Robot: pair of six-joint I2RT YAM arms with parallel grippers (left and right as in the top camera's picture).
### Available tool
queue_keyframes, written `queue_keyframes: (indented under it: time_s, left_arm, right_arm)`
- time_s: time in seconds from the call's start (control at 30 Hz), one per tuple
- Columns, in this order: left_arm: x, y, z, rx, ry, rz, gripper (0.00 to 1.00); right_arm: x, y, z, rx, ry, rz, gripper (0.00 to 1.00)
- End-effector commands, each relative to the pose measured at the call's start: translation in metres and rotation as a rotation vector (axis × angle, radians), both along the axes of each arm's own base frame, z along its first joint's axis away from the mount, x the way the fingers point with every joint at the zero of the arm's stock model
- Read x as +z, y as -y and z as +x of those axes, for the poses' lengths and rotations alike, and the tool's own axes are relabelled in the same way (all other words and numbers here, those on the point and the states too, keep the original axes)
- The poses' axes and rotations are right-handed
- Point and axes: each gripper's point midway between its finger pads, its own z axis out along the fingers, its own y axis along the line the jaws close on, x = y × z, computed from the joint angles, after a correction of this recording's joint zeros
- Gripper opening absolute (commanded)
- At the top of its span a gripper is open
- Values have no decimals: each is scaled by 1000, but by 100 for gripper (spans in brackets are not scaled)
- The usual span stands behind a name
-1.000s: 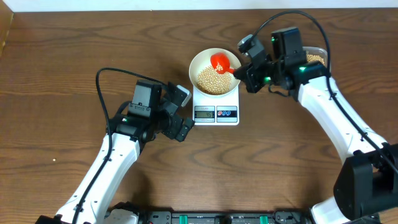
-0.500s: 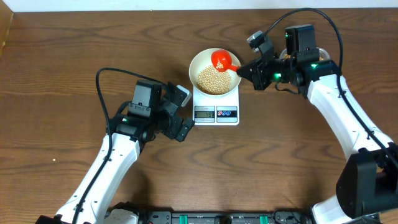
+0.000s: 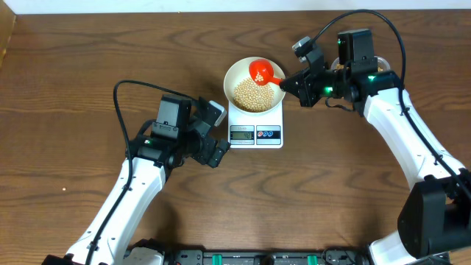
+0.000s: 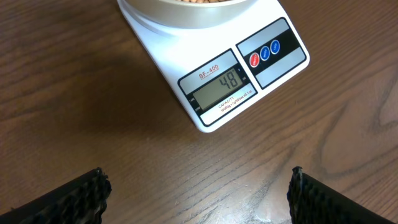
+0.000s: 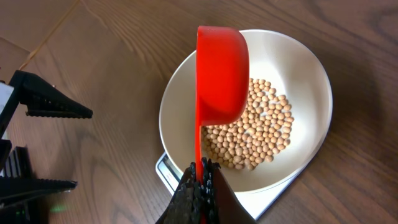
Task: Scoop item into bowl and weigh 50g on scale
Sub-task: 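Hold the scoop tilted over the bowl, shaking in small amounts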
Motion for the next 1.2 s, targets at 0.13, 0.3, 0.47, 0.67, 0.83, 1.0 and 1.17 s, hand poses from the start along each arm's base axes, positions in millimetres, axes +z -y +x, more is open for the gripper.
queue_keyframes:
  time_s: [0.13,0.3,0.47,0.67,0.83,1.0,1.17]
  left_arm:
    - [-2,-1,-1,-3,-3,-1,93]
    - [-2,-1,-1,-3,-6,0,93]
    - [-2,-1,-2,-3,-7,0,93]
    - [-2,-1,-2,-4,-7,0,93]
    - [-2,-1,-2,-4,-7,0,93]
    - [-2,-1,-2,-4,-7,0,94]
    - [-2,-1,-2,-3,-7,0,93]
  right_arm:
    - [12,4,3,5,60,-15,1]
    - [7,4,5,-3,76,-57,1]
    - [6,-2,2,15,84,-63,1]
    - [7,-2,1,21,81,-54,1]
    - [8,0,3,15,84,-55,1]
    - [8,-3,5,58,158,-89,1]
    - [1,-5,7,66,212,-180,1]
